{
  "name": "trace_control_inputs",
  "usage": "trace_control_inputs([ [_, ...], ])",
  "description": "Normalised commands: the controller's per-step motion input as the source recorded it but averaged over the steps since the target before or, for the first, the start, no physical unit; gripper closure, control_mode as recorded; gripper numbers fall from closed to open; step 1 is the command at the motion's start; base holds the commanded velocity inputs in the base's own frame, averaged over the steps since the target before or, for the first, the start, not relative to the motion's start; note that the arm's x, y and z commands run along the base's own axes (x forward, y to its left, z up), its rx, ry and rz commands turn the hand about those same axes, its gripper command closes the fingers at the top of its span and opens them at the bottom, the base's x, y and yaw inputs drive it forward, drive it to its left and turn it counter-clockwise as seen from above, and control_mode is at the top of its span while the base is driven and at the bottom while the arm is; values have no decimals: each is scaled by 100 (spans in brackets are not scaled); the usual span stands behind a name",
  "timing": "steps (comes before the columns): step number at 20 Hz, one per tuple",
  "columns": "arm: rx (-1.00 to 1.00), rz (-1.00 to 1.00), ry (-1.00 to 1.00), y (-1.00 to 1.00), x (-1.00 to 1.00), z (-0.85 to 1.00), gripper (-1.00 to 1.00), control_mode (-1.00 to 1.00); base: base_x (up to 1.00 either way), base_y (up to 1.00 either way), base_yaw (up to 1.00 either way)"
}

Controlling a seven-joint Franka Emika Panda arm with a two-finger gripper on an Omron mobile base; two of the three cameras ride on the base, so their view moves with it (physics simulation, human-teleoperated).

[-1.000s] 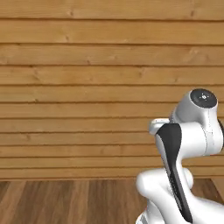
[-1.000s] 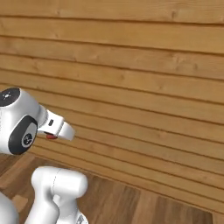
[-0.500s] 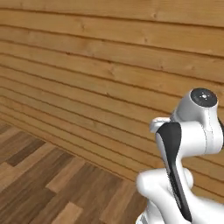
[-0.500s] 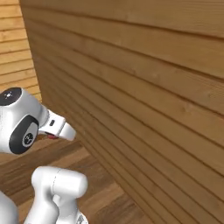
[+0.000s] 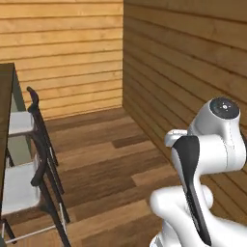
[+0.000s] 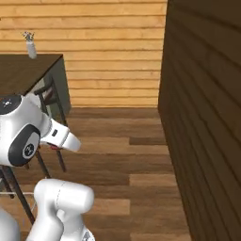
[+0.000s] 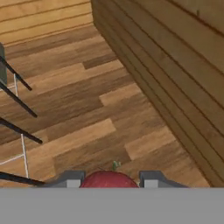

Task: Take the strawberry from the fridge and place it on top of the pancake, located on the dining counter.

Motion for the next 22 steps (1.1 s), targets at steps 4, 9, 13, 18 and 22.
trace_control_inputs([
  [4, 0, 0, 0, 0, 0, 0, 100, 100, 62, -20, 94],
  [9, 0, 0, 0, 0, 0, 0, 100, 100, 68, -29, 91],
  [13, 0, 0, 0, 0, 0, 0, 100, 100, 87, -36, 85],
  [18, 0, 0, 0, 0, 0, 0, 100, 100, 78, -45, 84],
  [22, 0, 0, 0, 0, 0, 0, 100, 100, 38, -44, 88],
])
